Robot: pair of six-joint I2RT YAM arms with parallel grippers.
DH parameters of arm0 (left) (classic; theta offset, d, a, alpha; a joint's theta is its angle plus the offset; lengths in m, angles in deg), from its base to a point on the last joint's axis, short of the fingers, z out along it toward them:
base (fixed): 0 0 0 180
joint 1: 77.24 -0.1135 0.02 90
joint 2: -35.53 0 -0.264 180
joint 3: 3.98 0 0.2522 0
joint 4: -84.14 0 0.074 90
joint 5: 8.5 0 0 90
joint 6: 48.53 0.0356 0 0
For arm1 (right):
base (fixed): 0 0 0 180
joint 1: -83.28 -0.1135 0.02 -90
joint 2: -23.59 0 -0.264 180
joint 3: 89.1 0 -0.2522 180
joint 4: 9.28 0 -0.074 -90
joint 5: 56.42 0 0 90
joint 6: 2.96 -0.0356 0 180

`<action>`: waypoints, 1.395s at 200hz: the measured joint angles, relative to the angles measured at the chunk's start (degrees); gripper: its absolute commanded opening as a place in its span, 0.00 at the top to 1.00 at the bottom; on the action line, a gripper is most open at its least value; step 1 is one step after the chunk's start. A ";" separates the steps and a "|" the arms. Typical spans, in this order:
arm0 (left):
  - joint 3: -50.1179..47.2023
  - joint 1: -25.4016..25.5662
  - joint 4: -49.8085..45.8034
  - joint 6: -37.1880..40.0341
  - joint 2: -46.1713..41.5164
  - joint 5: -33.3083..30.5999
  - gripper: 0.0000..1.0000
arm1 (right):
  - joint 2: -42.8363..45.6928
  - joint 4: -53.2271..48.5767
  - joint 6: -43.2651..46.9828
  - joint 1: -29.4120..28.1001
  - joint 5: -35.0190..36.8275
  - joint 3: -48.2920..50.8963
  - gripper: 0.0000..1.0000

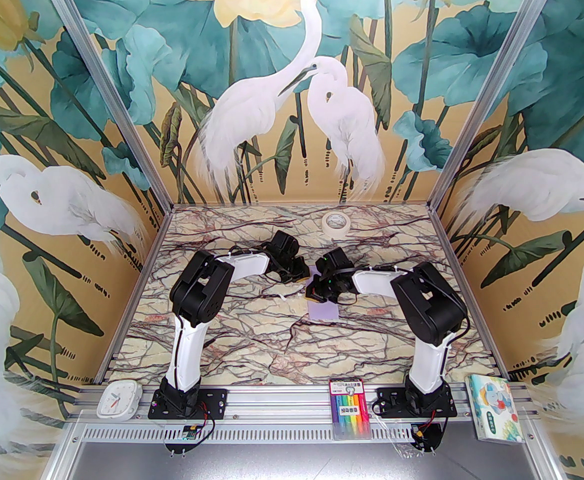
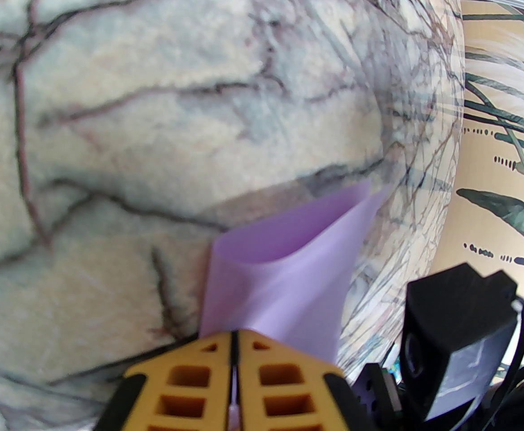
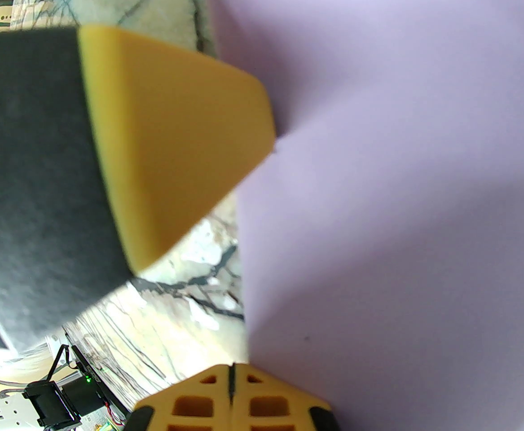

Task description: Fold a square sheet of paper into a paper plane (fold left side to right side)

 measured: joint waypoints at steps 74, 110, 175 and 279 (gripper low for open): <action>0.00 0.00 -0.07 -0.04 0.00 -0.02 0.96 | -0.04 -1.05 1.14 -0.79 0.02 0.07 1.00; 0.00 0.00 -0.07 -0.07 0.00 -0.04 0.98 | 1.20 -0.70 1.53 -1.42 -0.02 1.88 1.00; 0.00 0.00 -0.11 -0.07 0.00 -0.04 0.98 | 5.46 0.50 1.75 -2.67 -0.42 7.80 1.00; 0.00 0.00 -0.09 -0.07 0.00 -0.04 0.98 | 12.66 -2.03 1.75 -4.31 -1.05 14.91 1.00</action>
